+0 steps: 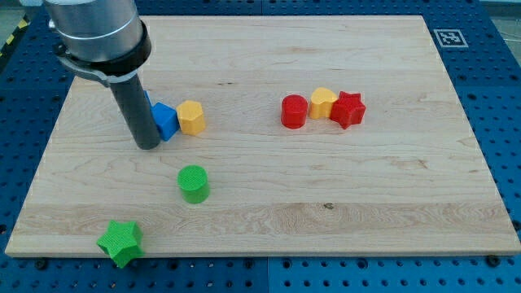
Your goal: Move blue triangle above the blue cube
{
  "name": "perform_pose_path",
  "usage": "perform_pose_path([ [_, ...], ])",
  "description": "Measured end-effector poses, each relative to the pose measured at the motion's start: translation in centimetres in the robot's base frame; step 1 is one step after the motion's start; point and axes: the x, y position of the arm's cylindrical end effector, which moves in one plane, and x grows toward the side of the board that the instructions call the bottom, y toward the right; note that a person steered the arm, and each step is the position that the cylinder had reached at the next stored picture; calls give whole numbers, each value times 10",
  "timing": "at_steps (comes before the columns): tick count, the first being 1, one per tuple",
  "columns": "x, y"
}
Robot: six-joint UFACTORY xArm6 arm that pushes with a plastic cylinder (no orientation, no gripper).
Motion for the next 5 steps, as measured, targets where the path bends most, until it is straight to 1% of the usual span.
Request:
perform_pose_path([
  [1,-13,-15],
  [4,-62,-89],
  [5,-72,-77],
])
